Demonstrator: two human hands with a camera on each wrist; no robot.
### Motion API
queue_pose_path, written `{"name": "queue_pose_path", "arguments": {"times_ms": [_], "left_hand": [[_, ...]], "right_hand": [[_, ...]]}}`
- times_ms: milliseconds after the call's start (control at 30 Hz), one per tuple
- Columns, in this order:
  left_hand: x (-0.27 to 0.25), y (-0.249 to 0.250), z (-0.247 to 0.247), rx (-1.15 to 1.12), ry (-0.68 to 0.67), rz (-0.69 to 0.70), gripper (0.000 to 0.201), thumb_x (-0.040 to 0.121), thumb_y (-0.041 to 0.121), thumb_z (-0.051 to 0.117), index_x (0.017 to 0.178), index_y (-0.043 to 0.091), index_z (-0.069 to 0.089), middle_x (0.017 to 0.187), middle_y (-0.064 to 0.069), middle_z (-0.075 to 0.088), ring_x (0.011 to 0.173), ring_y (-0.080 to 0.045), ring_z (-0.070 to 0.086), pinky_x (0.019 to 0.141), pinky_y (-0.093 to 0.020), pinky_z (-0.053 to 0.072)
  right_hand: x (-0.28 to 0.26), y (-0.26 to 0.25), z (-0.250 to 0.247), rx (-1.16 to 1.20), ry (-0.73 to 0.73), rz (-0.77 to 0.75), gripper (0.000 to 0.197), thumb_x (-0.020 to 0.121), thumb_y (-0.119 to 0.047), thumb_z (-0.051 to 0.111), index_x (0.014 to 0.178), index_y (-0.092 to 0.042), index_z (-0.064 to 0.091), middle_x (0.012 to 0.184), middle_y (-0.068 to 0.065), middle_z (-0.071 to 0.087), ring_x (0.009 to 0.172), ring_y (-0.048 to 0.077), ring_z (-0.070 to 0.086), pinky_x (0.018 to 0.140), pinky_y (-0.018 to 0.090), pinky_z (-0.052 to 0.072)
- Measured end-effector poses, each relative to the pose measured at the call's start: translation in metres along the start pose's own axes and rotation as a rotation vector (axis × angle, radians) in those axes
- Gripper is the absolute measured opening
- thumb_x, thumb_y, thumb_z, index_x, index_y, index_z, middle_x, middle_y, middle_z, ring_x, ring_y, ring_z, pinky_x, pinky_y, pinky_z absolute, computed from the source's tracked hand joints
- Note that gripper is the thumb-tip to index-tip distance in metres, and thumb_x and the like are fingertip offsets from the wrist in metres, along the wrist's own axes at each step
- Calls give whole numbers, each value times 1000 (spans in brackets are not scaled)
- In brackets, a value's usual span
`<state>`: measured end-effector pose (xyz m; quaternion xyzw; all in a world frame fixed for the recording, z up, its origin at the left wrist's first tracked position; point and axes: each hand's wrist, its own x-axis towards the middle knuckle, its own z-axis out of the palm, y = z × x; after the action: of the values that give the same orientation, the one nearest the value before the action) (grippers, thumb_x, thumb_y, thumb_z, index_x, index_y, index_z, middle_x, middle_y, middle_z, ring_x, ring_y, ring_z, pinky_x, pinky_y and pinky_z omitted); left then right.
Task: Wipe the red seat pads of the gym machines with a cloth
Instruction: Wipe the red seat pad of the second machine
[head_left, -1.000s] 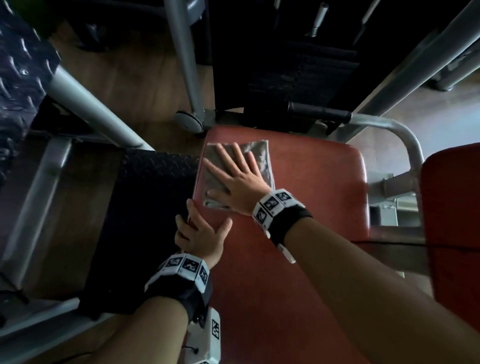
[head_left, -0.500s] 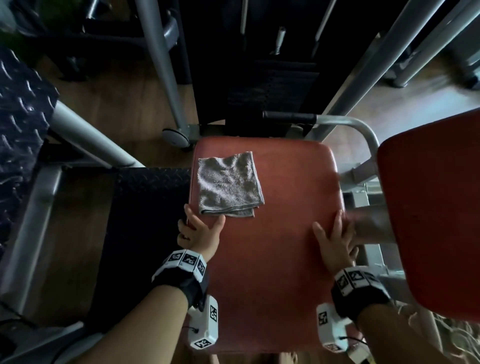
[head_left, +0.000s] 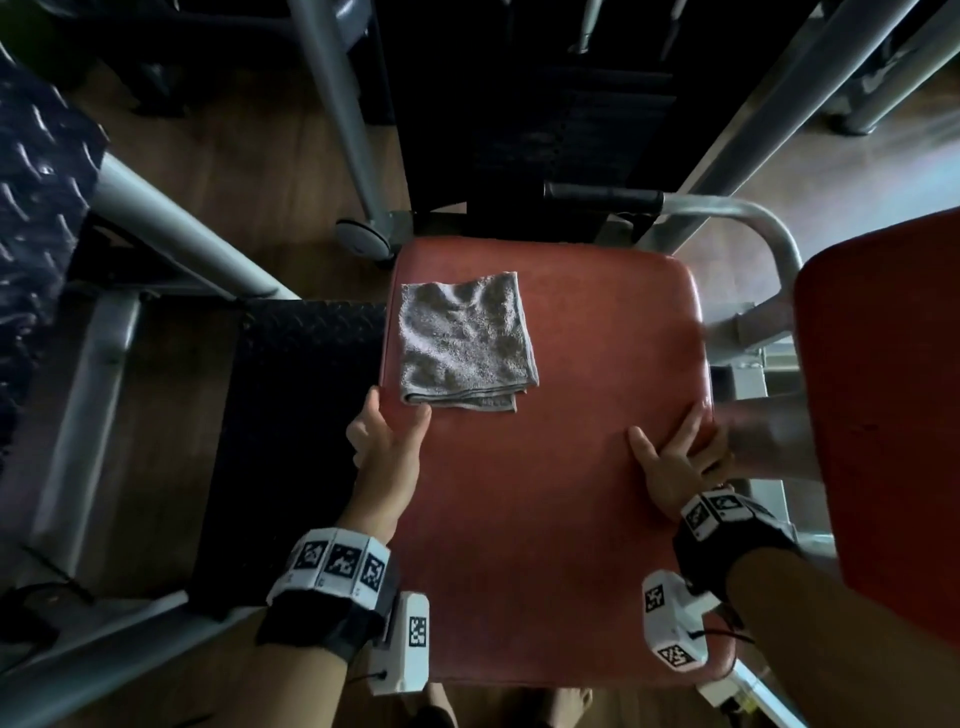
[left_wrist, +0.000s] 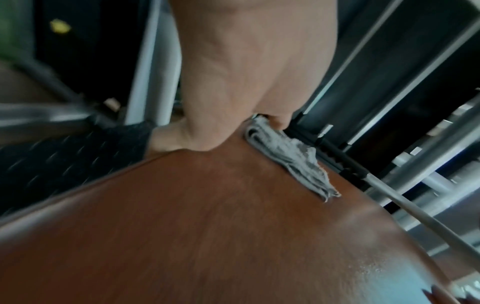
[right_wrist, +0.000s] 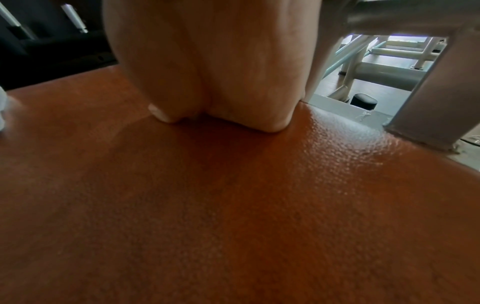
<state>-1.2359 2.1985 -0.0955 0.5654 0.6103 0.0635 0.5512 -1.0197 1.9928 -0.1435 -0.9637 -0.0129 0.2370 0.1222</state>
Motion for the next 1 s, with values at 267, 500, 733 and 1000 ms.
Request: {"name": "queue_pose_path", "arguments": {"times_ms": [267, 500, 733, 1000], "left_hand": [[49, 90, 32, 603, 269, 585, 67, 90, 57, 44, 147, 27, 25, 160, -7, 10, 145, -27, 15, 114, -53, 14], [63, 55, 67, 1044, 91, 601, 82, 88, 72, 25, 154, 28, 4, 161, -8, -11, 146, -35, -9, 116, -57, 4], [-53, -36, 26, 1044, -46, 587, 78, 92, 71, 23, 152, 31, -6, 159, -7, -20, 146, -34, -15, 117, -54, 5], [-131, -111, -1, 1017, -62, 521, 71, 88, 66, 48, 149, 39, 25, 160, -13, 5, 147, -31, 7, 111, -51, 21]], "right_hand": [[5, 2, -2, -17, -37, 28, 91, 81, -80, 35, 151, -41, -7, 160, 12, -8, 145, 41, 1, 114, 60, 8], [38, 29, 20, 54, -255, 38, 132, 50, -103, 25, 155, -24, 9, 161, 14, 5, 146, 37, 10, 118, 56, 10], [4, -1, -2, 11, -81, 41, 95, 80, -72, 48, 150, -42, -9, 160, 12, -10, 145, 42, 0, 114, 59, 5], [0, -1, -5, 42, -52, 3, 100, 75, -81, 43, 148, -43, -15, 160, 15, -9, 145, 43, 0, 113, 61, 5]]}}
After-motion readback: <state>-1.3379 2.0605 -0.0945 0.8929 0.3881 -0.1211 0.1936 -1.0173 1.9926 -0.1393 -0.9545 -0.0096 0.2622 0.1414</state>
